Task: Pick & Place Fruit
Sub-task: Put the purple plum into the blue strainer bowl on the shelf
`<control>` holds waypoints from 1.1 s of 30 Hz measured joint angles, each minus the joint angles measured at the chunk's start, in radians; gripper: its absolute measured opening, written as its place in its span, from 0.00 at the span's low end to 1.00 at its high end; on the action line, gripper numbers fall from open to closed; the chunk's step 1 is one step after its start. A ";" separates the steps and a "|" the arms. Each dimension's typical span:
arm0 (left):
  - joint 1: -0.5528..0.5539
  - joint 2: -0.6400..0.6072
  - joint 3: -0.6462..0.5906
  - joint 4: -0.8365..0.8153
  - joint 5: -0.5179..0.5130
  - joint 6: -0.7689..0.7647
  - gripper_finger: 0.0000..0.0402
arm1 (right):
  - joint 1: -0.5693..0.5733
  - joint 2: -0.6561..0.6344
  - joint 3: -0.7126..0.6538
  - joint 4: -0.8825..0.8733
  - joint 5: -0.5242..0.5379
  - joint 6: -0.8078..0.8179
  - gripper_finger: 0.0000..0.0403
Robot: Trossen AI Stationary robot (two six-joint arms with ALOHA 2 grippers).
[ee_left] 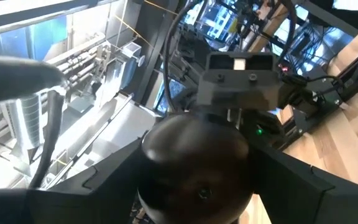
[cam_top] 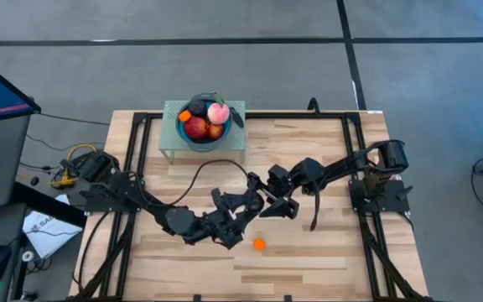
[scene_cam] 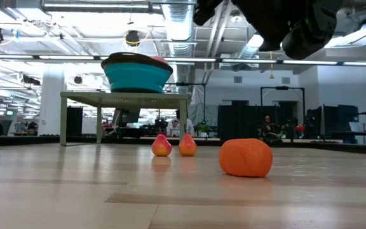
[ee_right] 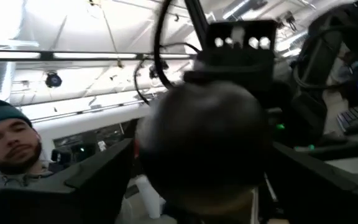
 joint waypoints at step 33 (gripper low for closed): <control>-0.008 -0.001 -0.172 -0.016 -0.287 -0.434 0.68 | -0.160 -0.473 -0.002 -2.094 0.389 -0.509 0.93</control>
